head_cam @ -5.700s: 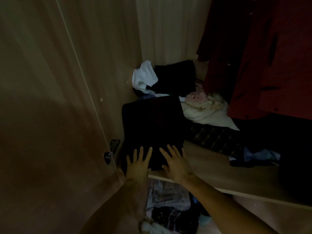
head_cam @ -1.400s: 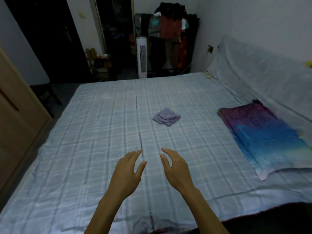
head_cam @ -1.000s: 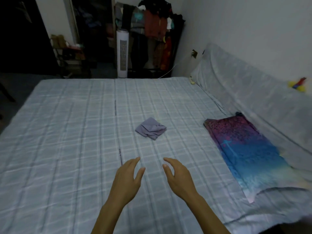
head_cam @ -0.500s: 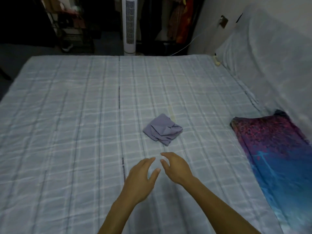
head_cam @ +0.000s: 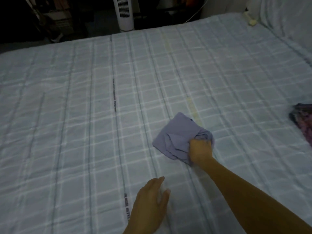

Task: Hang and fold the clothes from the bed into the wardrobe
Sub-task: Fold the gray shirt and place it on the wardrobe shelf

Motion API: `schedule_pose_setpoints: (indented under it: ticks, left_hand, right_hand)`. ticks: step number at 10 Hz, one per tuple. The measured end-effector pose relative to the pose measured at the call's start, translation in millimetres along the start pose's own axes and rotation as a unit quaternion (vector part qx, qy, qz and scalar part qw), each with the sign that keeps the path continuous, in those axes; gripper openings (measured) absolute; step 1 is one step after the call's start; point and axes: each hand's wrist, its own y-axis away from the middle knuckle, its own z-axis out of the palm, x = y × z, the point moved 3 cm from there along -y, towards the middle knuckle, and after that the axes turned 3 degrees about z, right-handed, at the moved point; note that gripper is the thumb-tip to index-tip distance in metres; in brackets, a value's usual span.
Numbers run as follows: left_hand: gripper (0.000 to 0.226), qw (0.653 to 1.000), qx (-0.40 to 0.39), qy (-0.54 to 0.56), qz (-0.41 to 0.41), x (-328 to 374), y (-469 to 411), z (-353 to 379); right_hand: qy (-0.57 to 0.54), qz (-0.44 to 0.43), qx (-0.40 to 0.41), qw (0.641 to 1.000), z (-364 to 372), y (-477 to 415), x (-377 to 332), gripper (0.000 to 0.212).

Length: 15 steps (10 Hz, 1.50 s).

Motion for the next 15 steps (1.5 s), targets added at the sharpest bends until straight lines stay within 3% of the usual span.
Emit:
schedule_pose_setpoints:
  ticks: [1, 2, 3, 4, 5, 6, 7, 8, 9, 10, 11, 12, 13, 14, 15]
  left_hand:
    - [0.055, 0.999, -0.033, 0.004, -0.001, 12.0, -6.3, -5.8]
    - [0.062, 1.000, 0.012, 0.009, 0.024, 47.2, -18.3, -30.5]
    - [0.074, 0.993, 0.071, 0.028, 0.088, 81.4, -25.5, -63.5]
    - [0.074, 0.982, 0.113, 0.040, 0.149, 131.0, -18.3, -109.1]
    - [0.050, 0.976, 0.156, -0.017, 0.151, 184.3, 11.5, -161.4]
    - [0.039, 0.969, 0.154, -0.100, 0.165, 223.6, 47.8, -206.3]
    - [0.021, 0.942, 0.222, -0.161, 0.194, 256.0, 90.6, -255.3]
    - [0.021, 0.912, 0.301, -0.144, 0.238, 293.6, 138.4, -290.0]
    - [0.015, 0.902, 0.334, -0.095, 0.255, 328.0, 176.4, -315.1]
    - [0.014, 0.889, 0.374, -0.086, 0.249, 349.9, 215.5, -340.3]
    - [0.015, 0.857, 0.426, -0.119, 0.264, 362.9, 249.7, -362.1]
    - [0.019, 0.821, 0.457, -0.178, 0.293, 370.6, 276.6, -381.9]
    - [0.036, 0.830, 0.399, -0.294, 0.257, 370.8, 290.0, -399.9]
    - [0.045, 0.842, 0.352, -0.366, 0.181, 365.0, 296.1, -413.2]
    - [0.030, 0.857, 0.414, -0.257, 0.166, 355.7, 308.6, -428.1]
  right_hand:
    - [-0.091, -0.066, 0.031, 0.993, -24.3, 25.6, -21.6, 0.023]
    - [-0.217, -0.160, 0.070, 0.960, -72.8, 68.3, -46.2, 0.026]
    - [-0.270, -0.240, 0.111, 0.926, -135.7, 117.4, -60.6, 0.027]
    - [-0.373, -0.292, 0.172, 0.864, -204.2, 165.2, -65.8, 0.026]
    - [-0.430, -0.322, 0.251, 0.806, -278.2, 212.6, -63.9, 0.029]
    - [-0.413, -0.330, 0.308, 0.791, -349.6, 261.0, -53.1, 0.025]
    - [-0.392, -0.312, 0.364, 0.785, -403.5, 302.8, -38.4, 0.023]
    - [-0.411, -0.276, 0.370, 0.786, -440.8, 348.4, -32.7, 0.017]
    - [-0.424, -0.287, 0.310, 0.801, -468.1, 389.3, -39.6, 0.017]
    - [-0.315, -0.335, 0.212, 0.862, -484.4, 425.9, -50.8, 0.061]
    - [-0.151, -0.320, 0.193, 0.915, -493.6, 445.6, -53.7, 0.034]
    - [-0.145, -0.257, 0.279, 0.914, -511.1, 457.1, -45.1, 0.011]
    - [-0.296, -0.262, 0.281, 0.875, -521.2, 470.9, -41.4, 0.021]
    - [-0.368, -0.266, 0.293, 0.841, -526.2, 485.0, -45.5, 0.021]
    - [-0.419, -0.267, 0.321, 0.807, -532.9, 491.7, -45.1, 0.005]
